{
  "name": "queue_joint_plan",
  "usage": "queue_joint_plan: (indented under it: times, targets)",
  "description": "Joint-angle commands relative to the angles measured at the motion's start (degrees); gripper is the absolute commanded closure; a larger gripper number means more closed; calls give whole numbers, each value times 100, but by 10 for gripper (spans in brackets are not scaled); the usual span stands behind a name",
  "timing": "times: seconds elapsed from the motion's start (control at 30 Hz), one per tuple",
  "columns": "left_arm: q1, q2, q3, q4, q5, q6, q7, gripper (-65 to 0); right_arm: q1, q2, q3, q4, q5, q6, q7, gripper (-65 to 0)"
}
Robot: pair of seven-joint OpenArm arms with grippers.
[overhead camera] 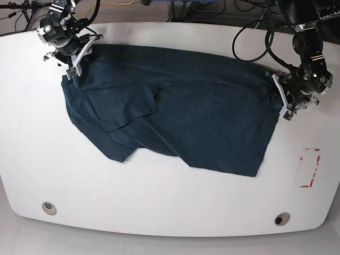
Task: Fold the T-shirt properly
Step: 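Lower the hem onto the collar edge and open both grippers, then move the left gripper down the shirt side and grasp the fabric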
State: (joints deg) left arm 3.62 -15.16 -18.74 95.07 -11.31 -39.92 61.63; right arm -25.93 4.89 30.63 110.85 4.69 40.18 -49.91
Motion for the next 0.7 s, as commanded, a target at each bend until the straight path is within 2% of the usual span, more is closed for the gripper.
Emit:
queue_joint_plan:
  times: [0.0, 0.07, 0.13, 0.2, 0.43, 0.67]
  targets:
    - [-190, -71, 59, 107, -60, -8, -92, -382, -57, 79, 27, 102, 19, -18, 46, -401]
    - [-252, -80, 85, 150, -60, -8, -75, -383, -57, 79, 27, 102, 19, -18, 46, -469]
    - [-331, -194, 85, 203, -78, -8, -4, -385, -57, 79, 27, 120, 19, -18, 46, -498]
    - [-498, -317, 85, 274, -95, -8, 75, -385, -57, 79, 27, 128, 19, -18, 46, -499]
    - [-1113, -370, 32, 643, -78, -8, 365, -385, -48, 79, 27, 128, 19, -18, 46, -499]
    - [-1069, -326, -64, 1126, -104, -8, 1024, -385, -40, 79, 27, 208, 19, -18, 46, -499]
